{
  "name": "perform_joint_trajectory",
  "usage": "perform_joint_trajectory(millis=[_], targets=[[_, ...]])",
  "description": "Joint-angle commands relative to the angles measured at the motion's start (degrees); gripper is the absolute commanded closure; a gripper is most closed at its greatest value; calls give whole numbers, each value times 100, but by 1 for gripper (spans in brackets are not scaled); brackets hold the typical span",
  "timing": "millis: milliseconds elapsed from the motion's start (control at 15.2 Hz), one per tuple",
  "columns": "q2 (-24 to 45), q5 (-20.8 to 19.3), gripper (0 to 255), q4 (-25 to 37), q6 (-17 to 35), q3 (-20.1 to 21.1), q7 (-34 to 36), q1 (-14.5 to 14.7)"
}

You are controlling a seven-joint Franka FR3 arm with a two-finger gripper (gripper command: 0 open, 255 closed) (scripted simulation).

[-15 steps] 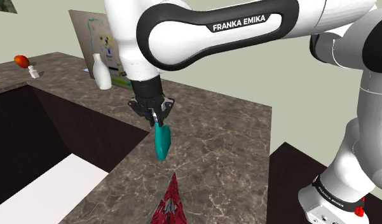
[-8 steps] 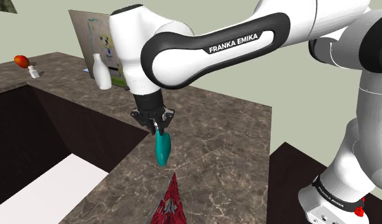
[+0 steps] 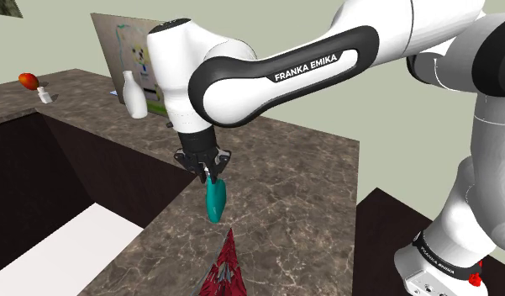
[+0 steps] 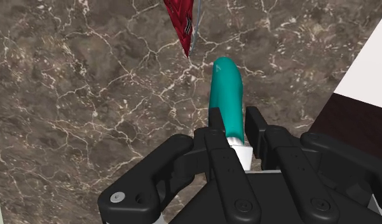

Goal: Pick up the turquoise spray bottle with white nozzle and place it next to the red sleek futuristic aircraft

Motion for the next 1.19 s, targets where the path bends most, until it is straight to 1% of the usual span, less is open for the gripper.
perform_joint_trajectory(millis=[0, 66, 132, 462, 726, 1122], targets=[[-1, 0, 255, 0, 1, 0, 1, 0], [-1, 0, 255, 0, 1, 0, 1, 0], [0, 0, 0, 0, 1, 0, 1, 0], [0, 0, 0, 1, 1, 0, 1, 0], [15, 27, 0, 754, -730, 32, -49, 107], [15, 27, 0, 754, -730, 32, -49, 107]])
